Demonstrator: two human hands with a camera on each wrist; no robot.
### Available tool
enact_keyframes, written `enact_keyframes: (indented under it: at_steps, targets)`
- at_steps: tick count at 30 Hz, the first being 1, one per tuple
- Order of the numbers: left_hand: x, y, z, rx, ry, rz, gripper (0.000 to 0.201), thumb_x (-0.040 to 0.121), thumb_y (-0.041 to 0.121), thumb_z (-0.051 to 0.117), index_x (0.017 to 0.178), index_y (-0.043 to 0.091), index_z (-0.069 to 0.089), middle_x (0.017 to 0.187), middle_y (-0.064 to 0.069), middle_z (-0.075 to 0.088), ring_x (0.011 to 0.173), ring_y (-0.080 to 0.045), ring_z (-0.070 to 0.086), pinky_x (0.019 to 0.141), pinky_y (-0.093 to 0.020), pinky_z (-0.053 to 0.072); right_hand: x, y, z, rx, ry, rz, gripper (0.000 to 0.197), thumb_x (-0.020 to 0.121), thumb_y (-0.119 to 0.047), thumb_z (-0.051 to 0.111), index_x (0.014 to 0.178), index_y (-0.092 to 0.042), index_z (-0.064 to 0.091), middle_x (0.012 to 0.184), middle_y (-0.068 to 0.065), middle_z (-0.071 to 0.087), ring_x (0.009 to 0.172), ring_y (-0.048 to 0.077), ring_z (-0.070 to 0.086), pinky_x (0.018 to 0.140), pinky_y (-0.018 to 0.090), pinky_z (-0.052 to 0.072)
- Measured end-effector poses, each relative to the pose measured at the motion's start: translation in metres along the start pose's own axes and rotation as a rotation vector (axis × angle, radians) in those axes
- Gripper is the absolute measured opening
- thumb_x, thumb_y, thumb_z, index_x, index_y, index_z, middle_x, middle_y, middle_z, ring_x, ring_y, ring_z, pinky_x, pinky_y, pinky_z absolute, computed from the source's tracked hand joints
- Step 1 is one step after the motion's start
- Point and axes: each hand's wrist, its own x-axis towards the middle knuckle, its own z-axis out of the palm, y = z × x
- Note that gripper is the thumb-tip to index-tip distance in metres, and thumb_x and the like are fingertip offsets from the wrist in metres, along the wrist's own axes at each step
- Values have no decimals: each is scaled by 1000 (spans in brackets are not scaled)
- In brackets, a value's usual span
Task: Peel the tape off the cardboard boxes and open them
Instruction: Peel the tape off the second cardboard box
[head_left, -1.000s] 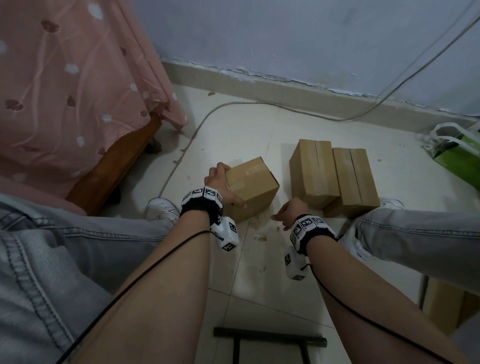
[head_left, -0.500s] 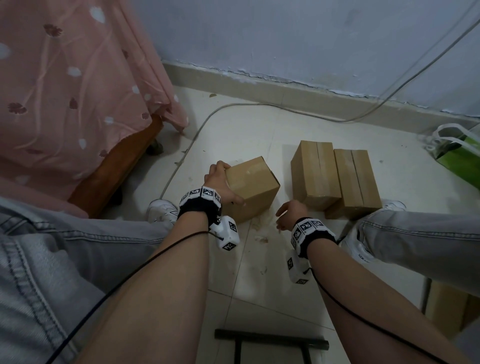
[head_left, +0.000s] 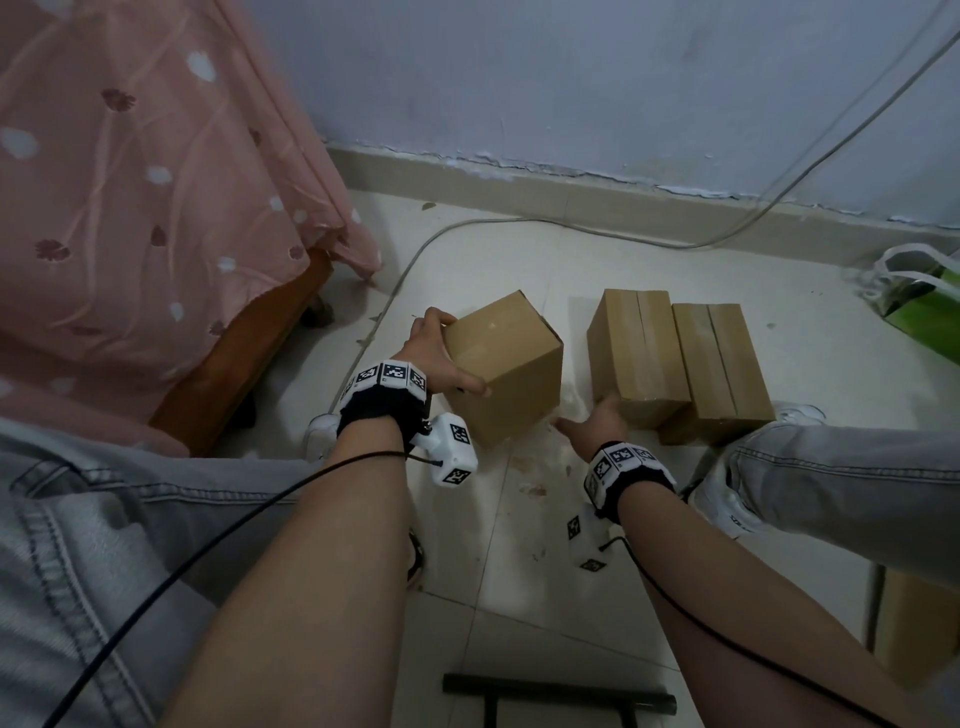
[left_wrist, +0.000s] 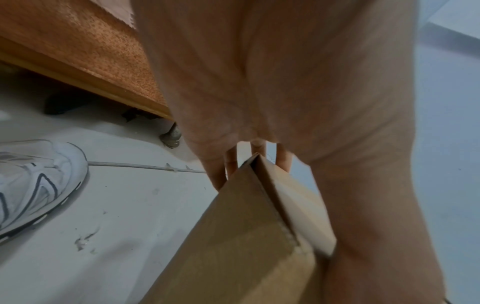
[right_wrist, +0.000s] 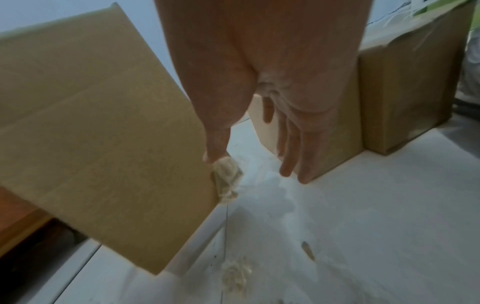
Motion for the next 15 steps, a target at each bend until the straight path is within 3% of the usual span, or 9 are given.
enact_keyframes:
  at_steps: [2, 5, 6, 8, 10, 12, 15]
  targets:
    - [-1, -1, -1, -8, -29, -1, 104, 53, 31, 94, 136, 22, 31, 130, 1, 35, 112, -20, 46, 92, -37, 47, 3, -2, -3, 24, -33, -75, 100, 77, -25, 82, 151, -14, 16, 148, 14, 41, 132, 36, 45, 104, 45, 42]
    - [-3, -1, 0, -35, -77, 0, 105, 51, 32, 94, 135, 25, 32, 129, 1, 39, 112, -21, 49, 94, -40, 50, 7, -3, 2, -159, -200, -174, 103, 71, -24, 85, 153, -22, 23, 146, 8, 45, 131, 31, 46, 105, 43, 43]
    - [-4, -1, 0, -48, -89, -5, 106, 48, 34, 94, 134, 26, 32, 128, 1, 40, 112, -21, 50, 94, -41, 50, 7, -2, 3, -213, -231, -183, 94, 72, -23, 84, 149, -19, 32, 141, 8, 51, 126, 29, 51, 101, 39, 47]
    - [-6, -1, -1, -61, -112, -15, 110, 40, 40, 90, 133, 27, 33, 129, 0, 42, 112, -21, 51, 95, -43, 50, 4, 0, 5, -238, -213, -164, 58, 80, -18, 76, 133, -11, 54, 121, 11, 65, 102, 27, 64, 79, 29, 53]
    - [-8, -2, -2, -59, -134, -36, 113, 35, 44, 88, 132, 28, 33, 128, 1, 44, 111, -20, 52, 95, -42, 51, 3, 3, 6, -129, -206, -77, 33, 88, -10, 65, 121, -5, 63, 95, 17, 73, 76, 27, 70, 65, 31, 58]
    - [-10, -5, 1, -45, -145, -57, 118, 29, 49, 86, 133, 28, 34, 127, 0, 46, 111, -19, 53, 96, -42, 51, 2, 5, 5, -65, -223, 25, 31, 89, -1, 63, 121, -1, 63, 87, 20, 71, 71, 30, 72, 69, 40, 62]
    - [-13, -7, 8, -55, -159, -78, 120, 25, 51, 84, 132, 28, 35, 126, 0, 47, 110, -20, 55, 95, -42, 52, 5, 7, 4, -28, -243, 110, 33, 87, 6, 64, 120, 5, 60, 90, 23, 70, 73, 34, 73, 72, 45, 61]
